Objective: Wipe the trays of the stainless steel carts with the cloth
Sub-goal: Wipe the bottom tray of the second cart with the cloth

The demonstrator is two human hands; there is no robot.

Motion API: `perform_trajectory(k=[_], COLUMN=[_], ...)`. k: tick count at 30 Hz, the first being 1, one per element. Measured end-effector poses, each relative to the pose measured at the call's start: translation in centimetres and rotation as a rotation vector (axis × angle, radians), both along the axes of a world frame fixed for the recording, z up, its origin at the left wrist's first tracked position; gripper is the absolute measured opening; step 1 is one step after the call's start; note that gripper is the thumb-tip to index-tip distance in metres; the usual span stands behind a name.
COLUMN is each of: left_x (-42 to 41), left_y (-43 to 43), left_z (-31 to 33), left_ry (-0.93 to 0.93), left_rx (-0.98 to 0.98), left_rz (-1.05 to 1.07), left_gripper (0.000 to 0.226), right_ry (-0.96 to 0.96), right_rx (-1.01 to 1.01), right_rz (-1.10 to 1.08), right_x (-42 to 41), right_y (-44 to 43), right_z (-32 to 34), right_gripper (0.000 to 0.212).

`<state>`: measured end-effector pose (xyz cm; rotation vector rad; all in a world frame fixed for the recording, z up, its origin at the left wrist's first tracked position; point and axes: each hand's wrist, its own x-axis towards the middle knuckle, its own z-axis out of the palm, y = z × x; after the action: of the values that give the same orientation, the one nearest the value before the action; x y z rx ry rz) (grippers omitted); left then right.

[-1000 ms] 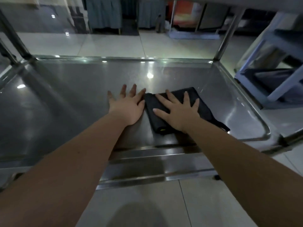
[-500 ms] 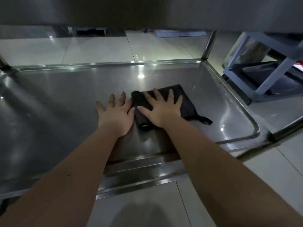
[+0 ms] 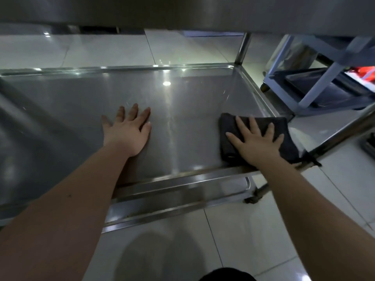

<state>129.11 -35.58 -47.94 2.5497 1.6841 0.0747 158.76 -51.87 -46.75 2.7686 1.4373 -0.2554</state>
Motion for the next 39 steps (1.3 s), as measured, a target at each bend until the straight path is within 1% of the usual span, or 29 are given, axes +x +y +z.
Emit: perform_trajectory(k=[2, 5, 7, 9, 11, 14, 16, 17, 19, 20, 22, 24, 25, 27, 30, 32, 36, 37, 39], left_x=[0.0, -0.2, -0.3, -0.3, -0.3, -0.2, 0.0, 0.0, -0.1, -0.2, -0.4, -0.7, -0.9, -1.2, -1.1, -0.9, -0.8, -1.3, -4.0], left_y=[-0.2, -0.1, -0.1, 0.1, 0.3, 0.3, 0.2, 0.1, -0.2, -0.2, -0.1, 0.1, 0.1, 0.2, 0.2, 0.1, 0.3, 0.5, 1.0], left_z=[0.2, 0.3, 0.2, 0.0, -0.1, -0.2, -0.1, -0.1, 0.0, 0.0, 0.1, 0.1, 0.0, -0.1, -0.2, -0.2, 0.2, 0.4, 0.8], left_ry=[-0.002, -0.014, -0.031, -0.047, -0.042, -0.038, -0.027, -0.021, -0.01, -0.005, -0.008, -0.019, -0.024, -0.034, -0.046, -0.022, -0.036, -0.036, 0.019], left_rx=[-0.006, -0.011, -0.01, -0.009, -0.016, -0.022, -0.016, -0.012, -0.01, -0.015, -0.026, -0.039, -0.045, -0.049, -0.054, -0.054, -0.108, -0.139, -0.195], left_rz=[0.0, -0.005, -0.008, -0.015, -0.015, -0.012, -0.017, -0.015, -0.012, -0.013, -0.011, -0.015, -0.02, -0.029, -0.026, -0.025, -0.045, -0.081, -0.168], left_gripper=[0.052, 0.051, 0.051, 0.051, 0.051, 0.051, 0.051, 0.052, 0.052, 0.052, 0.051, 0.051, 0.051, 0.051, 0.052, 0.052, 0.052, 0.053, 0.057], right_ry=[0.001, -0.011, 0.025, 0.051, 0.033, 0.03, 0.014, 0.003, 0.023, 0.038, 0.043, 0.054, 0.053, 0.048, 0.054, 0.05, 0.042, 0.036, 0.032], right_rx=[0.013, 0.057, 0.067, 0.097, 0.101, 0.017, -0.028, -0.034, -0.006, 0.012, 0.049, 0.064, 0.07, 0.07, 0.014, -0.005, -0.007, -0.005, -0.012], right_rz=[0.082, 0.297, 0.378, 0.402, 0.34, 0.083, -0.037, -0.062, -0.053, -0.004, 0.158, 0.272, 0.285, 0.239, 0.052, -0.013, -0.029, -0.031, -0.022], right_x=[-5.2, -13.4, -14.9, -12.2, -6.9, 2.3, 5.1, 4.9, 1.6, -1.0, -6.6, -9.7, -9.5, -6.6, -0.5, 1.6, 1.5, 1.4, 1.5], right_y=[1.6, 3.1, 3.2, 2.5, 1.1, -1.8, -3.3, -3.4, -2.3, -1.6, -0.9, -1.2, -1.5, -2.3, -3.6, -4.2, -4.2, -4.3, -4.5], right_z=[0.1, -0.7, -0.9, -1.0, -0.7, 0.1, 0.5, 0.5, 0.5, 0.3, -0.5, -1.0, -1.1, -0.7, 0.1, 0.5, 0.6, 0.5, 0.5], right_gripper=[0.072, 0.076, 0.077, 0.078, 0.078, 0.075, 0.074, 0.074, 0.073, 0.073, 0.075, 0.076, 0.076, 0.074, 0.073, 0.074, 0.074, 0.074, 0.075])
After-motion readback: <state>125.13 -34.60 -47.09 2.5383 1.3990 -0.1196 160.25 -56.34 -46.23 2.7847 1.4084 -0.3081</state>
